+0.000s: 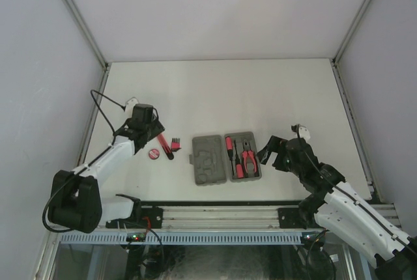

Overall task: Sort the tools into containers
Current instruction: Pick up the utility knife at the center of the board.

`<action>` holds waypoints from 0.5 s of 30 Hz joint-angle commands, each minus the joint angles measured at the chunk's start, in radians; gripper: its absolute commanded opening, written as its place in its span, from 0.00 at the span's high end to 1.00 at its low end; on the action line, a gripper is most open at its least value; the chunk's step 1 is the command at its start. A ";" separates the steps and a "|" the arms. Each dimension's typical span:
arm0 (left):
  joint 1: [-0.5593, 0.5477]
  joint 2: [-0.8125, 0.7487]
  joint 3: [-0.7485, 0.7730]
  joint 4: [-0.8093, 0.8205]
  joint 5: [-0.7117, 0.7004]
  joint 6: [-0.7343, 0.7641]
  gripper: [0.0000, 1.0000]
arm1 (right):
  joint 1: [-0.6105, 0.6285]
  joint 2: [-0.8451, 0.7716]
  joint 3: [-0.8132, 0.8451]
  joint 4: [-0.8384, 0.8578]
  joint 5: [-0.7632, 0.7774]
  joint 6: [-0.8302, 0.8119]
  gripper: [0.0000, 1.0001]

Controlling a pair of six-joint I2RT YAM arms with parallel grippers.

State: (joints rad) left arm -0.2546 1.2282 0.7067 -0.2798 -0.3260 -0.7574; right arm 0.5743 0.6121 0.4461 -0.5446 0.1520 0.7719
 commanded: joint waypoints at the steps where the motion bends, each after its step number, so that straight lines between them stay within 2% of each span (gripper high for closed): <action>1: 0.004 0.072 0.073 -0.044 0.005 -0.013 0.38 | -0.010 -0.003 0.006 0.004 0.016 0.017 0.00; 15: 0.002 0.134 0.107 -0.075 -0.043 -0.037 0.36 | -0.009 -0.012 0.006 -0.019 0.019 0.031 0.00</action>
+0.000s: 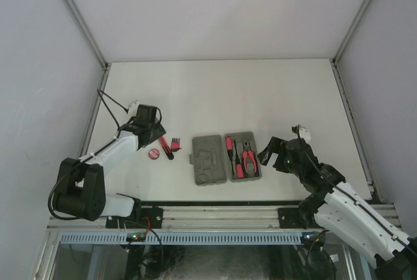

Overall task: Sort the tools into containers
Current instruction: Pick up the utility knife at the center of the board.

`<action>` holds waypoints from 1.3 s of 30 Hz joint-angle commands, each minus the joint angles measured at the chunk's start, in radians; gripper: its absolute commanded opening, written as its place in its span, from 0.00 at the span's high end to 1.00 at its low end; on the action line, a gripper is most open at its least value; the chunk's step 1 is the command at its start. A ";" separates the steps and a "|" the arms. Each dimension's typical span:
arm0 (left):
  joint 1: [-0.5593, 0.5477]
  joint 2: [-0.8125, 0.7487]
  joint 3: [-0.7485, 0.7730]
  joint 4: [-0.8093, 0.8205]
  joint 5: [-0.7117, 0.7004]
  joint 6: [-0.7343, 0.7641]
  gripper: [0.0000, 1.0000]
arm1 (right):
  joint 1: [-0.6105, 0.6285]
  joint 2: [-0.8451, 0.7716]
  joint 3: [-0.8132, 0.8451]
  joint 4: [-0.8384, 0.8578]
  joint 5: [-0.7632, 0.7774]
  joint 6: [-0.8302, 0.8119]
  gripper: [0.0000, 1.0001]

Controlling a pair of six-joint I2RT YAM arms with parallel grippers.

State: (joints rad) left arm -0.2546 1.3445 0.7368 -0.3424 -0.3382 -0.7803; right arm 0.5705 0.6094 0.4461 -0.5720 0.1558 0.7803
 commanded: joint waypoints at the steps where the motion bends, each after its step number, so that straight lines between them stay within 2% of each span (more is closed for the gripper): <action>1: 0.003 0.029 0.086 -0.021 -0.029 -0.014 0.36 | -0.006 -0.007 0.005 0.011 0.015 0.023 0.00; 23: -0.018 0.304 0.248 -0.134 -0.036 0.016 0.43 | -0.004 0.023 -0.009 0.036 -0.020 0.043 0.01; 29: -0.032 0.327 0.256 -0.149 -0.042 0.023 0.49 | -0.004 0.023 -0.010 0.039 -0.024 0.045 0.02; 39: -0.041 0.369 0.263 -0.151 -0.021 0.029 0.65 | -0.004 -0.001 -0.010 0.021 -0.026 0.052 0.02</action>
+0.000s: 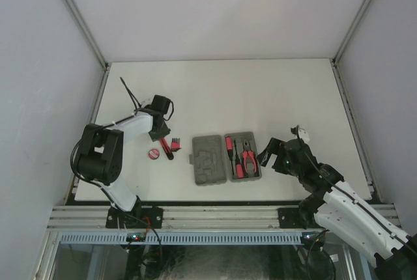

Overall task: Sort the tools into containers
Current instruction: Pick up the utility knife at the center of the board.

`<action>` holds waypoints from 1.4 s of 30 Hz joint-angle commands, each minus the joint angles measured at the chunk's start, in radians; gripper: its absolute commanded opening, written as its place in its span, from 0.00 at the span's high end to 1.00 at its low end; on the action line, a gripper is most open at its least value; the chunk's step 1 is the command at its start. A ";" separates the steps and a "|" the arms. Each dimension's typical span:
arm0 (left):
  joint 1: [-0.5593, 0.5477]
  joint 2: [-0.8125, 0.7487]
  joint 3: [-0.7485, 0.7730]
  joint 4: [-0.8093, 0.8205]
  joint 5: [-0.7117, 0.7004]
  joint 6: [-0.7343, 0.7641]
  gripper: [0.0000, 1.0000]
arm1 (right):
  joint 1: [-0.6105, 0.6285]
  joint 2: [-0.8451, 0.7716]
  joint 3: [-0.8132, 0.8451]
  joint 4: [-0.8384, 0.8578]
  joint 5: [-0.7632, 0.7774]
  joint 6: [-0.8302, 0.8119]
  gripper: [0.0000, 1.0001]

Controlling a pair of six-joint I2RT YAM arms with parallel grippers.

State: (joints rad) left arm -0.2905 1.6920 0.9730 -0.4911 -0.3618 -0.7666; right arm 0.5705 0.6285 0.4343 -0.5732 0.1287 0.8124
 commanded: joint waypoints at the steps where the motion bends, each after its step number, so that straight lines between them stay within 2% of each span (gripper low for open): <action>1: -0.004 0.021 0.023 0.004 0.006 0.016 0.66 | -0.004 -0.025 0.001 0.019 0.002 0.021 0.02; 6: -0.005 0.034 0.017 0.014 0.019 0.022 0.67 | -0.004 -0.034 0.001 0.006 0.008 0.028 0.03; 12: -0.006 0.027 0.010 0.021 0.019 0.026 0.74 | -0.004 -0.028 0.001 0.006 0.006 0.032 0.03; 23: -0.011 -0.198 -0.036 0.066 0.046 0.051 0.79 | -0.004 -0.075 0.003 0.030 -0.011 -0.001 0.04; 28: -0.040 -0.314 -0.050 0.063 0.069 0.058 0.79 | -0.003 -0.109 0.015 0.065 -0.070 -0.048 0.05; 32: -0.103 -0.410 -0.063 0.046 0.084 0.060 0.80 | 0.010 -0.136 0.015 0.141 -0.156 -0.082 0.07; 36: -0.218 -0.518 -0.090 0.040 0.096 0.040 0.80 | 0.067 -0.140 0.017 0.235 -0.199 -0.082 0.12; 42: -0.388 -0.621 -0.102 0.027 0.093 -0.044 0.80 | 0.277 -0.070 0.026 0.395 -0.086 -0.054 0.13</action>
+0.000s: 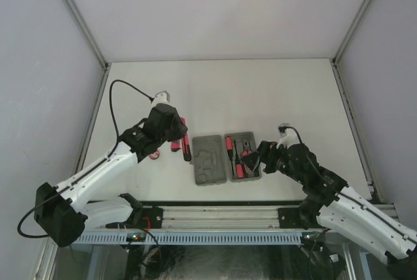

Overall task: Sort the tools into containers
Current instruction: Pick up the utility knife at the center of the board.

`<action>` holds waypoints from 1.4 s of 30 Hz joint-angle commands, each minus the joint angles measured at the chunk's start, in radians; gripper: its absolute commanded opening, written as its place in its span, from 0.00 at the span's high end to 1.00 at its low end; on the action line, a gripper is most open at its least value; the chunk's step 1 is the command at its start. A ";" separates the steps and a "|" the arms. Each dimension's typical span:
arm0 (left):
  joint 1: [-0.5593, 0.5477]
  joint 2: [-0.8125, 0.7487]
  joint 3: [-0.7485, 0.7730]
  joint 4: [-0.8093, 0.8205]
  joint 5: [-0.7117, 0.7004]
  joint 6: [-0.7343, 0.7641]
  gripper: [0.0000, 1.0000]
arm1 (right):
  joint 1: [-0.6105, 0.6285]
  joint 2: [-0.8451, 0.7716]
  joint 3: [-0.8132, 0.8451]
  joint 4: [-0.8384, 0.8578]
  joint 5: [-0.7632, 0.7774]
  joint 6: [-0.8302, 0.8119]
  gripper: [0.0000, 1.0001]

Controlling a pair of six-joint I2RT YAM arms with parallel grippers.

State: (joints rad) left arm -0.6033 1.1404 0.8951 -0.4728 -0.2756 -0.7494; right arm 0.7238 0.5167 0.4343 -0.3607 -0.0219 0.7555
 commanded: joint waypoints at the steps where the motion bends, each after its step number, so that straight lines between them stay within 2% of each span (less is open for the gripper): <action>1: -0.098 -0.082 -0.026 0.009 0.006 -0.080 0.80 | 0.169 0.058 0.026 0.217 0.097 0.009 0.13; 6: -0.190 -0.122 -0.019 0.017 -0.028 -0.150 0.81 | 0.366 0.181 0.027 0.407 0.226 0.041 0.12; 11: -0.266 -0.124 -0.007 0.046 -0.042 -0.191 0.81 | 0.444 0.293 0.026 0.597 0.236 0.062 0.12; 17: -0.337 -0.119 -0.001 0.070 -0.054 -0.214 0.81 | 0.451 0.376 0.038 0.674 0.207 0.083 0.16; 38: -0.392 -0.133 0.013 0.088 -0.074 -0.222 0.81 | 0.460 0.516 0.060 0.756 0.097 0.124 0.58; 42: -0.395 -0.137 0.012 0.089 -0.079 -0.223 0.80 | 0.460 0.527 0.060 0.756 0.092 0.137 0.62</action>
State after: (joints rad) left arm -0.9901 1.0332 0.8845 -0.4290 -0.3313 -0.9588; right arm 1.1744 1.0393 0.4534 0.3359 0.0841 0.8715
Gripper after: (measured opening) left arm 0.307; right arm 0.396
